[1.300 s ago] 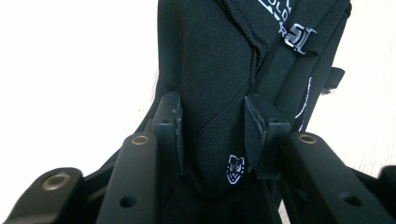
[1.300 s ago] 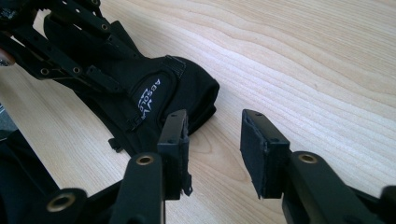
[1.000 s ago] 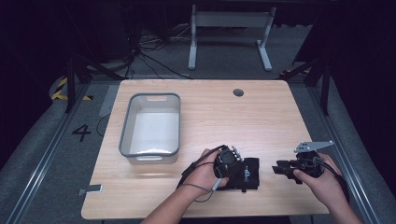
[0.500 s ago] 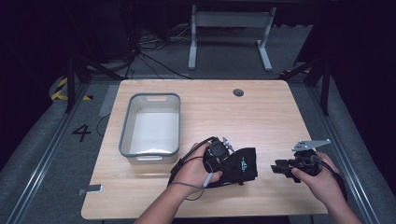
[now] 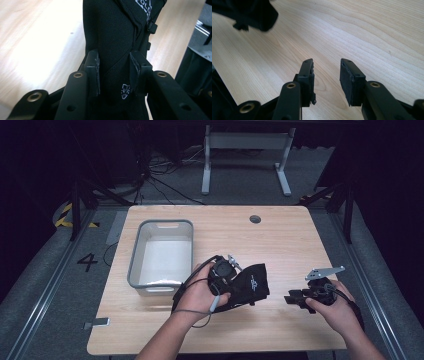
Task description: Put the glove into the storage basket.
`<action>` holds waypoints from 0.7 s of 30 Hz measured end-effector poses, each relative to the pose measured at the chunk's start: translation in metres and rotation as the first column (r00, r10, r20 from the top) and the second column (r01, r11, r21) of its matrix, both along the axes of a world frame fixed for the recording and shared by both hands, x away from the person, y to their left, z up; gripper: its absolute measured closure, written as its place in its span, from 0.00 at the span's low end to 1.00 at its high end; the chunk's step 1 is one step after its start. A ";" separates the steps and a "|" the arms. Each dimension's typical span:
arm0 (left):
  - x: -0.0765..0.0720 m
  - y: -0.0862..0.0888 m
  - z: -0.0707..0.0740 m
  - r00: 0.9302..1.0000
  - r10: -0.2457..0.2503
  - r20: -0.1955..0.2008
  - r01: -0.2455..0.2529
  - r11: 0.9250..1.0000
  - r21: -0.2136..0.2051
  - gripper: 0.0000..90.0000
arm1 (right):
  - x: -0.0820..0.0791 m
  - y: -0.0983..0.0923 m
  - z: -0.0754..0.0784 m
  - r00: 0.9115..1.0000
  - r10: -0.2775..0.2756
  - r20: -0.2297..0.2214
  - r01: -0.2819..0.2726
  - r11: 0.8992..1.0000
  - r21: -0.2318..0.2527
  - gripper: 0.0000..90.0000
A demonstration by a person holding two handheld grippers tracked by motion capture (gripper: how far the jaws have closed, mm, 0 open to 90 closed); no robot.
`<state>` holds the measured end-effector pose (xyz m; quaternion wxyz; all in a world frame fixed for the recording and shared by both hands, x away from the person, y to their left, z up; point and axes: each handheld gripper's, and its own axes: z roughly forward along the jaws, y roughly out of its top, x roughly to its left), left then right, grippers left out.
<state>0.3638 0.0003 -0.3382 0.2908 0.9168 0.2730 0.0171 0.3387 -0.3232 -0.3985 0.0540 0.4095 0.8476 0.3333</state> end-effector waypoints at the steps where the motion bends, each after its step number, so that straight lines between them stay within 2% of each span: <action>1: 0.002 0.004 0.003 1.000 0.015 -0.006 -0.015 1.000 -0.009 0.72 | 0.001 0.000 0.000 1.000 0.002 -0.001 -0.002 1.000 -0.001 0.71; 2: 0.003 0.008 0.006 0.999 0.043 -0.006 -0.043 0.999 -0.024 0.72 | 0.001 0.001 -0.001 1.000 -0.001 -0.001 0.001 1.000 0.001 0.71; 5: 0.008 0.018 0.012 0.997 0.080 -0.006 -0.081 0.996 -0.037 0.72 | 0.004 0.003 -0.002 1.000 -0.001 -0.005 0.001 1.000 -0.001 0.71; 12: 0.018 0.044 0.024 0.986 0.167 0.007 -0.167 0.985 -0.052 0.72 | 0.005 0.006 -0.002 1.000 0.011 -0.008 -0.011 1.000 0.001 0.71; 14: 0.021 0.052 0.027 0.981 0.194 0.006 -0.194 0.980 -0.055 0.72 | 0.005 0.006 -0.002 1.000 0.010 -0.007 -0.010 1.000 0.002 0.71; 17: 0.027 0.064 0.032 0.969 0.247 0.013 -0.246 0.967 -0.064 0.72 | 0.004 0.005 -0.002 1.000 0.007 -0.008 -0.007 1.000 0.002 0.71; 21: 0.035 0.077 0.036 0.957 0.290 0.016 -0.288 0.955 -0.072 0.72 | 0.003 0.005 -0.002 1.000 0.001 -0.007 -0.001 1.000 0.004 0.70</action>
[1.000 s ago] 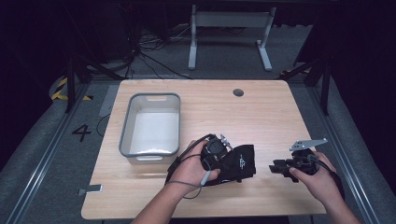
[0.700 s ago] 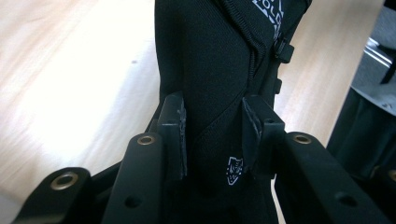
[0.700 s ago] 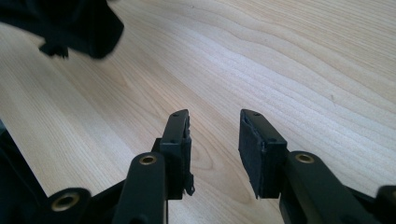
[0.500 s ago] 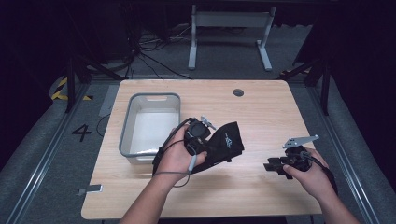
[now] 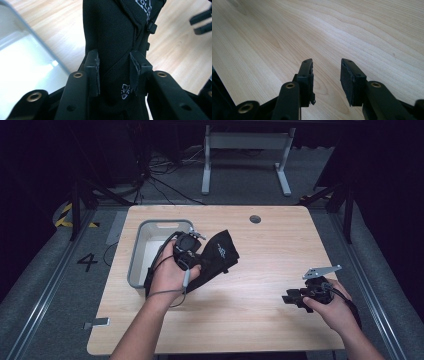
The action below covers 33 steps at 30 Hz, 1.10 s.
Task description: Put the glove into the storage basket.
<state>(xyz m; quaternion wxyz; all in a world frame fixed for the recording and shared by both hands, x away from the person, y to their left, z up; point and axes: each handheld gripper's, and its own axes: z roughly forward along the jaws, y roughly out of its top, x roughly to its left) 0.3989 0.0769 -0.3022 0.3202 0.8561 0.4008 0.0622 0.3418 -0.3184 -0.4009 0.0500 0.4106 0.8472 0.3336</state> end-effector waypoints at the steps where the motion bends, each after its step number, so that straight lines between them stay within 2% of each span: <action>1: 0.001 0.002 0.001 1.000 0.009 0.000 -0.009 1.000 -0.005 0.72 | 0.000 0.000 0.000 1.000 0.000 -0.001 0.000 1.000 0.000 0.70; 3: 0.007 0.009 0.002 0.999 0.039 0.004 -0.039 0.999 -0.014 0.72 | 0.000 -0.001 0.000 1.000 -0.002 -0.001 0.002 1.000 0.000 0.70; 9: 0.023 0.025 0.005 0.994 0.106 -0.005 -0.106 0.994 -0.007 0.72 | 0.000 -0.002 -0.001 1.000 -0.005 -0.005 0.005 1.000 0.000 0.70; 14: 0.032 0.038 0.007 0.984 0.179 -0.008 -0.179 0.984 -0.008 0.72 | 0.000 -0.002 -0.001 1.000 -0.008 -0.006 0.008 1.000 0.000 0.70; 18: 0.042 0.050 0.002 0.967 0.252 -0.025 -0.252 0.968 -0.014 0.72 | 0.000 -0.001 -0.001 1.000 -0.008 -0.007 0.008 1.000 0.001 0.70; 19: 0.046 0.054 0.000 0.961 0.274 -0.033 -0.274 0.962 -0.013 0.72 | 0.000 -0.001 -0.001 1.000 -0.008 -0.007 0.008 1.000 0.002 0.70; 24: 0.062 0.062 -0.011 0.941 0.336 -0.040 -0.336 0.942 0.020 0.72 | 0.000 -0.001 -0.002 1.000 -0.009 -0.009 0.009 1.000 0.002 0.70; 27: 0.069 0.068 -0.019 0.926 0.375 -0.052 -0.375 0.927 0.013 0.71 | 0.000 -0.002 -0.002 1.000 -0.009 -0.010 0.009 1.000 0.001 0.70; 28: 0.071 0.070 -0.021 0.923 0.382 -0.055 -0.382 0.924 0.011 0.71 | 0.000 -0.002 -0.002 1.000 -0.009 -0.011 0.009 1.000 0.002 0.70; 29: 0.075 0.074 -0.027 0.910 0.409 -0.070 -0.409 0.912 0.008 0.71 | 0.000 -0.003 -0.002 1.000 -0.009 -0.010 0.009 1.000 0.004 0.70; 30: 0.075 0.074 -0.027 0.910 0.409 -0.070 -0.409 0.912 0.008 0.71 | 0.000 -0.003 -0.002 1.000 -0.009 -0.010 0.009 1.000 0.004 0.70; 31: 0.077 0.076 -0.030 0.902 0.425 -0.078 -0.426 0.905 0.012 0.71 | 0.000 -0.003 -0.002 1.000 -0.010 -0.011 0.010 1.000 0.006 0.70; 33: 0.080 0.080 -0.036 0.891 0.445 -0.091 -0.446 0.895 0.011 0.71 | 0.001 -0.003 -0.002 1.000 -0.014 -0.008 0.014 1.000 0.006 0.70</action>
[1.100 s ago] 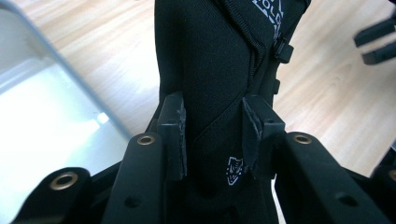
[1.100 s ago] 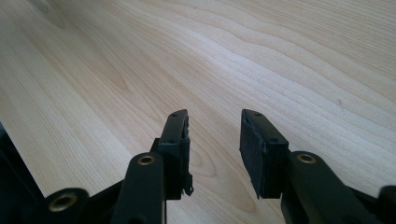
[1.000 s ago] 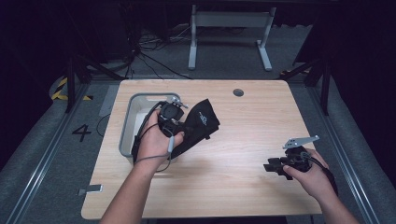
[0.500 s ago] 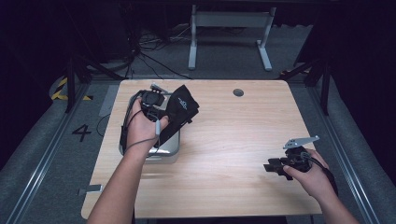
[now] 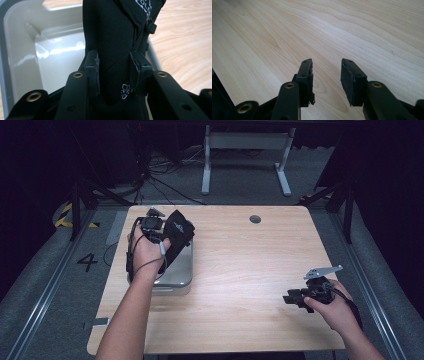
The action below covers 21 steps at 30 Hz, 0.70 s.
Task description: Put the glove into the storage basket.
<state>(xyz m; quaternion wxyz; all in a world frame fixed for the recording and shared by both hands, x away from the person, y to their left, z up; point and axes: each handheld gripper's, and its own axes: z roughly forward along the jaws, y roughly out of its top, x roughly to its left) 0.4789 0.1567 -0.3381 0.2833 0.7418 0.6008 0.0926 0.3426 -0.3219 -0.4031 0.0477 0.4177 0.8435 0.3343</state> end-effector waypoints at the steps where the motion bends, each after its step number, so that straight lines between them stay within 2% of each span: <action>1: 0.001 0.001 -0.002 1.000 0.004 -0.006 -0.004 1.000 -0.003 0.71 | 0.000 0.000 0.000 1.000 0.005 -0.002 -0.005 1.000 0.001 0.70; 9: 0.013 0.009 -0.023 0.996 0.059 -0.071 -0.056 0.998 0.034 0.71 | -0.001 0.008 0.004 0.999 0.033 0.012 -0.033 0.999 -0.001 0.69; 15: 0.015 0.011 -0.040 0.988 0.075 -0.132 -0.075 0.997 0.008 0.71 | 0.000 0.008 0.002 0.999 0.034 0.007 -0.034 0.999 -0.007 0.69; 21: 0.017 0.010 -0.052 0.983 0.086 -0.160 -0.084 0.996 0.022 0.71 | -0.001 0.009 0.002 0.999 0.037 0.010 -0.037 0.999 -0.008 0.68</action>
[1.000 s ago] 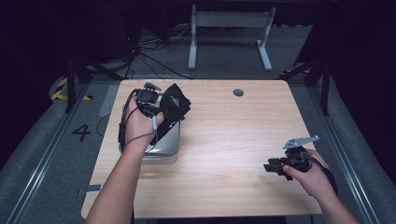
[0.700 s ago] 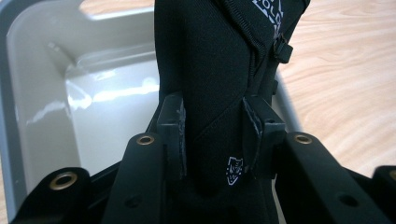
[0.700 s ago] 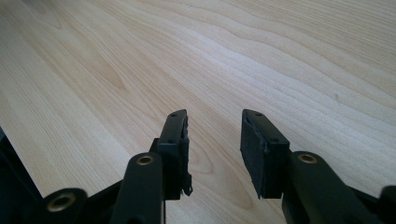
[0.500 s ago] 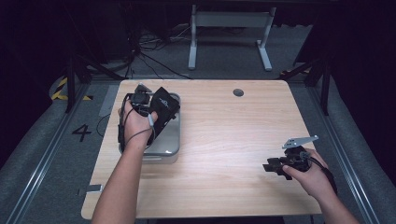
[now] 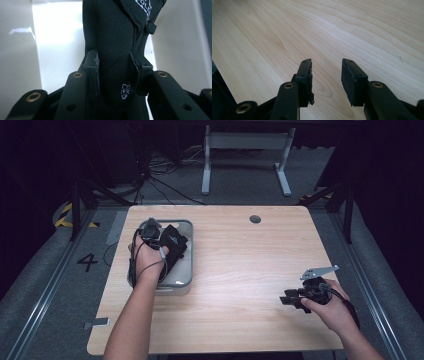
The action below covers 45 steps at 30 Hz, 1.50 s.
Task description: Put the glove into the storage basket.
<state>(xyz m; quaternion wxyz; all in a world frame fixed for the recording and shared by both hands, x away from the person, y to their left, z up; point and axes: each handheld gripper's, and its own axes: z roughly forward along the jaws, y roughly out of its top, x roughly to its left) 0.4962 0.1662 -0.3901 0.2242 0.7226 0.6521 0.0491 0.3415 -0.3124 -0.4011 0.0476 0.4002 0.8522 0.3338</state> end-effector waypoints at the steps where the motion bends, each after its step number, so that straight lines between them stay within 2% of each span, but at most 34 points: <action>1: 0.001 0.000 -0.001 1.000 0.002 -0.003 -0.002 1.000 0.002 0.71 | 0.000 0.000 0.000 1.000 0.000 0.000 0.000 1.000 0.001 0.68; 5: 0.003 0.001 -0.004 1.000 0.016 -0.016 -0.016 1.000 0.015 0.67 | 0.000 -0.001 0.000 1.000 -0.004 0.000 0.004 1.000 0.005 0.67; 6: 0.003 0.001 -0.004 1.000 0.024 -0.010 -0.024 0.999 0.024 0.60 | 0.000 -0.001 0.000 1.000 -0.005 0.001 0.005 1.000 0.006 0.67; 9: 0.001 0.001 -0.003 0.999 0.037 0.020 -0.038 0.998 0.056 0.50 | 0.000 -0.002 0.000 1.000 -0.007 0.006 0.007 1.000 0.007 0.66; 13: -0.003 -0.002 0.002 0.998 0.035 0.054 -0.040 0.996 0.083 0.41 | 0.001 -0.002 0.000 1.000 -0.008 0.007 0.008 1.000 0.005 0.66; 17: -0.009 -0.004 0.010 0.996 0.009 0.089 -0.016 0.997 0.077 0.39 | 0.001 -0.003 0.001 1.000 -0.010 0.009 0.010 1.000 0.007 0.65; 20: -0.017 -0.007 0.019 0.993 -0.029 0.117 0.022 0.998 0.066 0.40 | 0.003 -0.006 0.002 1.000 -0.017 0.019 0.016 1.000 0.011 0.65; 22: -0.025 -0.009 0.026 0.989 -0.060 0.138 0.054 0.997 0.047 0.40 | 0.004 -0.009 0.004 0.999 -0.025 0.029 0.025 1.000 0.011 0.64; 26: -0.043 -0.016 0.042 0.975 -0.132 0.178 0.131 0.991 0.018 0.40 | 0.007 -0.017 0.007 0.998 -0.049 0.047 0.049 0.999 0.007 0.64; 28: -0.055 -0.020 0.049 0.963 -0.172 0.205 0.174 0.985 0.008 0.40 | 0.008 -0.020 0.007 0.997 -0.053 0.053 0.053 0.999 0.011 0.63; 29: -0.061 -0.023 0.054 0.953 -0.206 0.220 0.212 0.977 0.000 0.40 | 0.008 -0.021 0.007 0.997 -0.058 0.057 0.058 0.998 0.009 0.63; 30: -0.065 -0.024 0.056 0.948 -0.228 0.224 0.235 0.972 -0.004 0.40 | 0.009 -0.023 0.007 0.996 -0.061 0.060 0.061 0.998 0.008 0.63; 31: -0.072 -0.027 0.059 0.937 -0.260 0.233 0.269 0.963 -0.006 0.41 | 0.009 -0.024 0.007 0.996 -0.062 0.059 0.061 0.998 0.009 0.63; 33: -0.082 -0.032 0.063 0.925 -0.292 0.243 0.300 0.954 0.004 0.42 | 0.009 -0.027 0.007 0.996 -0.064 0.057 0.064 0.998 0.011 0.63; 34: -0.089 -0.037 0.066 0.916 -0.325 0.235 0.335 0.942 0.000 0.42 | 0.010 -0.029 0.007 0.996 -0.066 0.054 0.066 0.998 0.010 0.63; 35: -0.089 -0.037 0.066 0.916 -0.325 0.235 0.335 0.942 0.000 0.42 | 0.010 -0.029 0.007 0.996 -0.066 0.054 0.066 0.998 0.010 0.63; 38: -0.102 -0.045 0.070 0.899 -0.376 0.225 0.386 0.923 0.001 0.42 | 0.009 -0.031 0.006 0.997 -0.067 0.042 0.067 0.998 0.011 0.62; 39: -0.107 -0.048 0.071 0.890 -0.404 0.210 0.412 0.911 0.004 0.41 | 0.009 -0.032 0.006 0.997 -0.067 0.042 0.067 0.998 0.009 0.62; 43: -0.121 -0.058 0.067 0.863 -0.463 0.200 0.472 0.882 0.006 0.41 | 0.008 -0.033 0.005 0.998 -0.059 0.031 0.059 0.998 0.005 0.62; 45: -0.128 -0.063 0.063 0.847 -0.494 0.194 0.504 0.864 0.001 0.41 | 0.007 -0.034 0.004 0.998 -0.057 0.034 0.057 0.998 0.005 0.61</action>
